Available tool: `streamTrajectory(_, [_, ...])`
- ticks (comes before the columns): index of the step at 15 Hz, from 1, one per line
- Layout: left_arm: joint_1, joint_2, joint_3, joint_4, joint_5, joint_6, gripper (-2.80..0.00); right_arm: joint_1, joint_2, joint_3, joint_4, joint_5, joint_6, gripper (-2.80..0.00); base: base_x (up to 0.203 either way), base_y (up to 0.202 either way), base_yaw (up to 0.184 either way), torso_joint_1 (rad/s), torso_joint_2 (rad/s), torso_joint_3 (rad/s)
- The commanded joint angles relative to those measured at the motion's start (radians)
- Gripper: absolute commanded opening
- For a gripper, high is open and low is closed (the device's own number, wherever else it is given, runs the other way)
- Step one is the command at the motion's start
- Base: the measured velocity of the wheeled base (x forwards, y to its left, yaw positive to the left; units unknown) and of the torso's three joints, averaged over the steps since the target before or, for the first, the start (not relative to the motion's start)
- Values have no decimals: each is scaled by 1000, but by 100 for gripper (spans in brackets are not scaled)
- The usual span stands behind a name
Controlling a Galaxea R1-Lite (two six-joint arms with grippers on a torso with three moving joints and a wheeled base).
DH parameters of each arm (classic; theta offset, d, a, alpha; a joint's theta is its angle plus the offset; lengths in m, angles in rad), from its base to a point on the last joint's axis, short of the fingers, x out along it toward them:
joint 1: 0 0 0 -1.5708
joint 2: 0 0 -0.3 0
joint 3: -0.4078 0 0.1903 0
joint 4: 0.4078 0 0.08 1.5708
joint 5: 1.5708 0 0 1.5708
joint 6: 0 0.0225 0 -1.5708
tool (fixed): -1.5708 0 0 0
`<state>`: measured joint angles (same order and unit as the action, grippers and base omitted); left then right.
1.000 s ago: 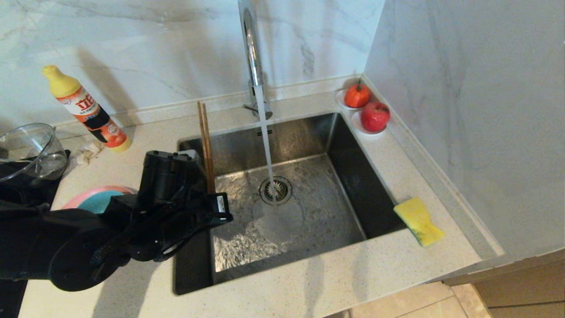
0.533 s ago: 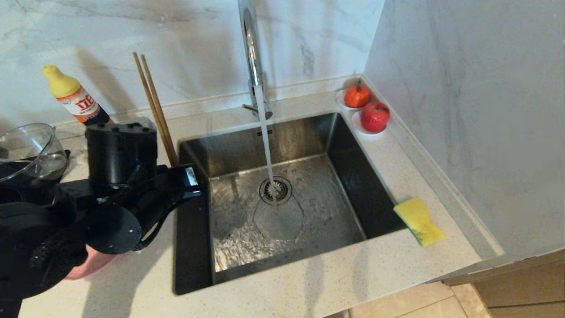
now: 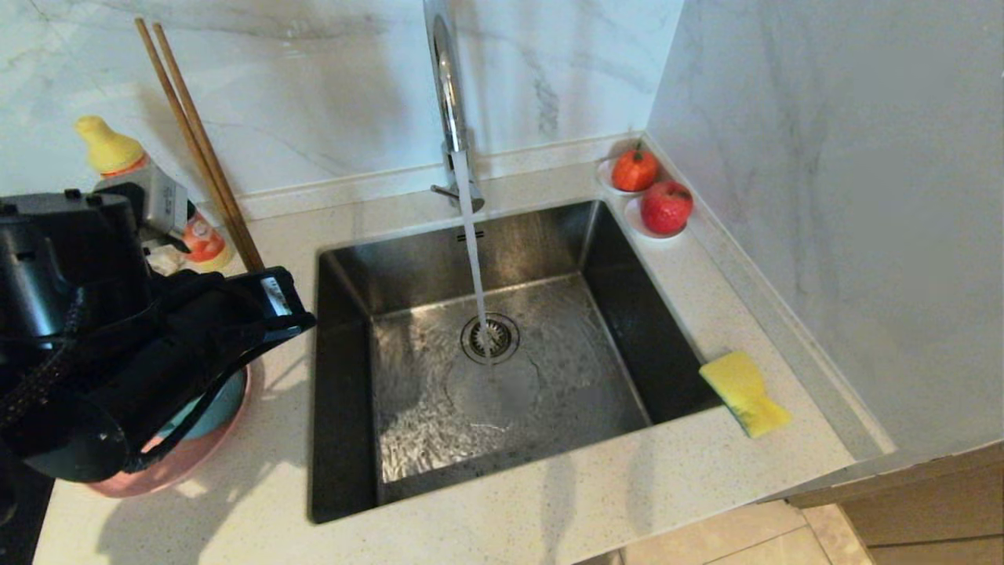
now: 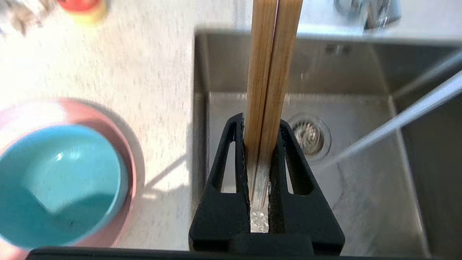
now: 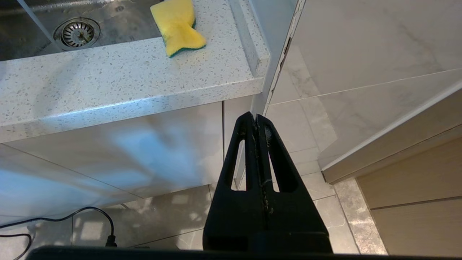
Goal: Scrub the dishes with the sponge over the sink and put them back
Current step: Place the chopsticks on the glass basin
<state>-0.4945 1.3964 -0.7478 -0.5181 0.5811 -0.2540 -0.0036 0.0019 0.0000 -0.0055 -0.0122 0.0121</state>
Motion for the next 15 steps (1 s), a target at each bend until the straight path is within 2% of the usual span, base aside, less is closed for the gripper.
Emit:
streamTrajectory(1, [-1, -19, 43, -66, -2, -5, -280, 0, 1, 0, -1, 0, 0, -280, 0, 0, 0, 0, 0, 0])
streamTrajectory(3, [0, -48, 36, -72, 1, 14, -280, 1, 1, 0, -1, 0, 0, -280, 0, 0, 0, 0, 0, 0])
streamTrajectory(4, [1, -66, 23, -67, -2, 53, -280, 0, 1, 0, -1, 0, 0, -280, 0, 0, 0, 0, 0, 0])
streamTrajectory(6, [0, -98, 11, -67, -3, 83, -280, 1, 1, 0, -1, 0, 0, -280, 0, 0, 0, 0, 0, 0])
streamTrajectory(8, [-1, -139, 5, -66, -7, 163, -280, -1, 0, 0, -1, 0, 0, -280, 0, 0, 0, 0, 0, 0])
streamTrajectory(12, [-1, -177, -69, -39, -15, 208, -280, -1, 1, 0, -1, 0, 0, -280, 0, 0, 0, 0, 0, 0])
streamTrajectory(14, [0, -193, -123, -15, 23, 253, -280, 0, 1, 0, -1, 0, 0, -280, 0, 0, 0, 0, 0, 0])
streamTrajectory(15, [29, -196, -160, -2, 34, 261, -280, 0, 0, 0, -1, 0, 0, -280, 0, 0, 0, 0, 0, 0])
